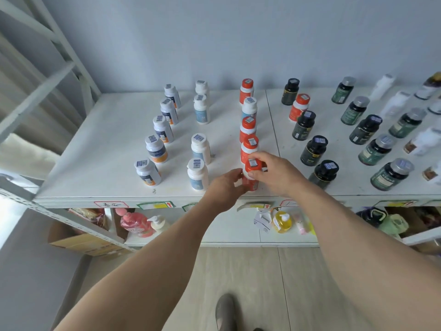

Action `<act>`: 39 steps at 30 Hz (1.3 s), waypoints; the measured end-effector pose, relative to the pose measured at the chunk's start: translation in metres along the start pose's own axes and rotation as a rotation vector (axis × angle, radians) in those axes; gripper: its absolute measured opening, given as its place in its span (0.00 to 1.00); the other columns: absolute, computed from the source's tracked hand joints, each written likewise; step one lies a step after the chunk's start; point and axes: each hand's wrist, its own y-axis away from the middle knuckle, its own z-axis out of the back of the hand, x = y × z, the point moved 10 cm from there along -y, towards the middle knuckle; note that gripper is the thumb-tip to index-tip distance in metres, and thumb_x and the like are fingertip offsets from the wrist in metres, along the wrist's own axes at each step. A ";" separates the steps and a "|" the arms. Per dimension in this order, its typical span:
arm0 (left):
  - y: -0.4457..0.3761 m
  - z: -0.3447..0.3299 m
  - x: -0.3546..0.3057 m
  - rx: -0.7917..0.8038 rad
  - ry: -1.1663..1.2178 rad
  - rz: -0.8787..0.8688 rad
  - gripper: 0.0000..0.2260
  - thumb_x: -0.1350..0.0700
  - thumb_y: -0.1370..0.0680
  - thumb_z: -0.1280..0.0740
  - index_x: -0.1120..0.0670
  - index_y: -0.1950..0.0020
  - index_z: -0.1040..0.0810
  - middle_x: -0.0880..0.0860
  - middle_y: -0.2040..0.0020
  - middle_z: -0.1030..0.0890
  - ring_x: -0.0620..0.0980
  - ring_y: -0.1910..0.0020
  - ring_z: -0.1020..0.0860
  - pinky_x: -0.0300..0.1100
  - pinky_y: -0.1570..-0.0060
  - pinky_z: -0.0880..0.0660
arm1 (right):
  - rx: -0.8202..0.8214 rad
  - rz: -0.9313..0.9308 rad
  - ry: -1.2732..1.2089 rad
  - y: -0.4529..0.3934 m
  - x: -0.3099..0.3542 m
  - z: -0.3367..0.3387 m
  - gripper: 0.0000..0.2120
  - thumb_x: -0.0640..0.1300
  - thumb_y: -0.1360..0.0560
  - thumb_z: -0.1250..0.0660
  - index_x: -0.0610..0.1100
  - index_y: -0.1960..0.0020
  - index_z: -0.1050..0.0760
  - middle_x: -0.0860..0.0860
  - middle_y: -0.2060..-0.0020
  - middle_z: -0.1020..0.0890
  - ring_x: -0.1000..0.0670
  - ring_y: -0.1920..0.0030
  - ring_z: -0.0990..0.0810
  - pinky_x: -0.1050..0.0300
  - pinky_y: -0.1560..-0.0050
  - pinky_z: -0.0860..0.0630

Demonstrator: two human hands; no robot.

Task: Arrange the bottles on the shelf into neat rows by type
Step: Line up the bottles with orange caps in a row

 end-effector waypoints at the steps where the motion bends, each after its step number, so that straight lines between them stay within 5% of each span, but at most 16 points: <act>1: -0.002 0.003 0.001 0.016 0.025 -0.004 0.17 0.46 0.24 0.32 0.48 0.36 0.24 0.47 0.41 0.19 0.46 0.41 0.23 0.40 0.44 0.28 | -0.019 -0.002 -0.007 0.000 0.003 0.003 0.23 0.52 0.24 0.32 0.55 0.31 0.33 0.52 0.34 0.25 0.48 0.37 0.25 0.51 0.35 0.29; 9: 0.006 0.020 -0.009 0.126 0.251 -0.073 0.15 0.49 0.22 0.32 0.48 0.35 0.22 0.44 0.43 0.17 0.40 0.45 0.21 0.32 0.43 0.28 | -0.130 0.007 -0.038 0.011 0.024 0.024 0.22 0.53 0.26 0.31 0.53 0.33 0.29 0.52 0.37 0.23 0.50 0.40 0.23 0.56 0.42 0.27; 21: 0.007 0.029 -0.024 0.124 0.219 -0.072 0.15 0.47 0.21 0.33 0.46 0.35 0.22 0.43 0.44 0.18 0.40 0.47 0.21 0.24 0.50 0.29 | -0.119 -0.013 -0.026 0.011 0.028 0.036 0.25 0.54 0.25 0.31 0.52 0.30 0.31 0.51 0.34 0.25 0.48 0.37 0.24 0.54 0.41 0.27; 26: -0.001 0.028 -0.016 0.111 0.093 -0.016 0.17 0.47 0.22 0.32 0.46 0.34 0.24 0.46 0.41 0.19 0.43 0.44 0.21 0.38 0.40 0.27 | -0.093 -0.014 -0.053 0.006 0.021 0.030 0.25 0.54 0.26 0.30 0.53 0.32 0.30 0.52 0.34 0.24 0.50 0.38 0.24 0.55 0.39 0.28; 30: -0.005 0.037 -0.024 0.034 -0.327 -0.074 0.23 0.46 0.21 0.35 0.50 0.27 0.31 0.49 0.30 0.26 0.49 0.33 0.27 0.43 0.34 0.30 | -0.060 -0.024 -0.027 0.005 0.009 0.016 0.24 0.53 0.27 0.30 0.54 0.32 0.30 0.53 0.35 0.24 0.50 0.37 0.24 0.53 0.37 0.30; 39: -0.009 0.038 -0.054 -0.029 -0.562 -0.259 0.20 0.50 0.18 0.39 0.52 0.27 0.33 0.51 0.30 0.28 0.53 0.34 0.27 0.46 0.40 0.28 | -0.087 -0.050 -0.057 0.010 -0.002 0.005 0.24 0.55 0.28 0.29 0.55 0.34 0.29 0.56 0.38 0.23 0.51 0.39 0.24 0.53 0.37 0.29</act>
